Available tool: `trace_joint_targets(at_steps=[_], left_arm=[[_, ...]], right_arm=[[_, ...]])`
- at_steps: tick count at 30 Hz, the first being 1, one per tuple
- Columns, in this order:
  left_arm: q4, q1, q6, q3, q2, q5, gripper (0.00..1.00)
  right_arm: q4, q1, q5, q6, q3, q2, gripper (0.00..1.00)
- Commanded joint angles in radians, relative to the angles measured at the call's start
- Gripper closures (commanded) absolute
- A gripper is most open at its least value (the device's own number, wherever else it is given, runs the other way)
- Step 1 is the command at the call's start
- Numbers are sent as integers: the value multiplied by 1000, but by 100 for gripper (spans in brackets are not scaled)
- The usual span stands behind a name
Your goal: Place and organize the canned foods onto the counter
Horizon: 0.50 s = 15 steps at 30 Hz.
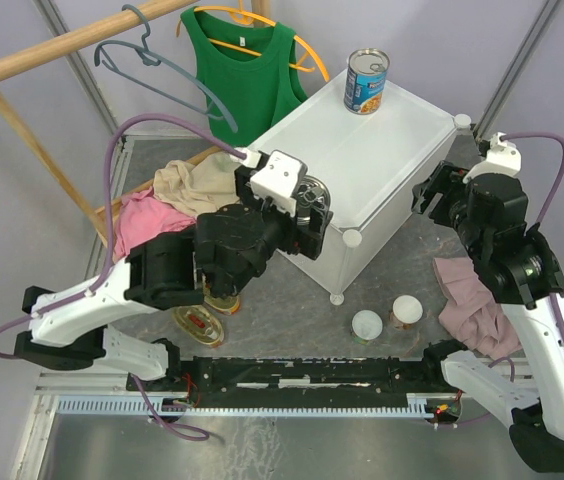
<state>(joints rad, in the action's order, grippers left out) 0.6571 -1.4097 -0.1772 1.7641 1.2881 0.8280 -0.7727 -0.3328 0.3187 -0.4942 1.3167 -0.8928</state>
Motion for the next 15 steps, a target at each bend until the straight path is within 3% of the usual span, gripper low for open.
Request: trace_joint_targets(at_steps=[1,9,15], left_arm=[[-148,-5,99,125,30,17,97],[-182,23,166,223,133,2,97],[-151,140,121,314,221,-146,97]], right_arm=[[21,-5,14,-11,51,-2,20],[19,-4,16,-4,70,-9,20],[21,-5,19,0,89,-20,20]])
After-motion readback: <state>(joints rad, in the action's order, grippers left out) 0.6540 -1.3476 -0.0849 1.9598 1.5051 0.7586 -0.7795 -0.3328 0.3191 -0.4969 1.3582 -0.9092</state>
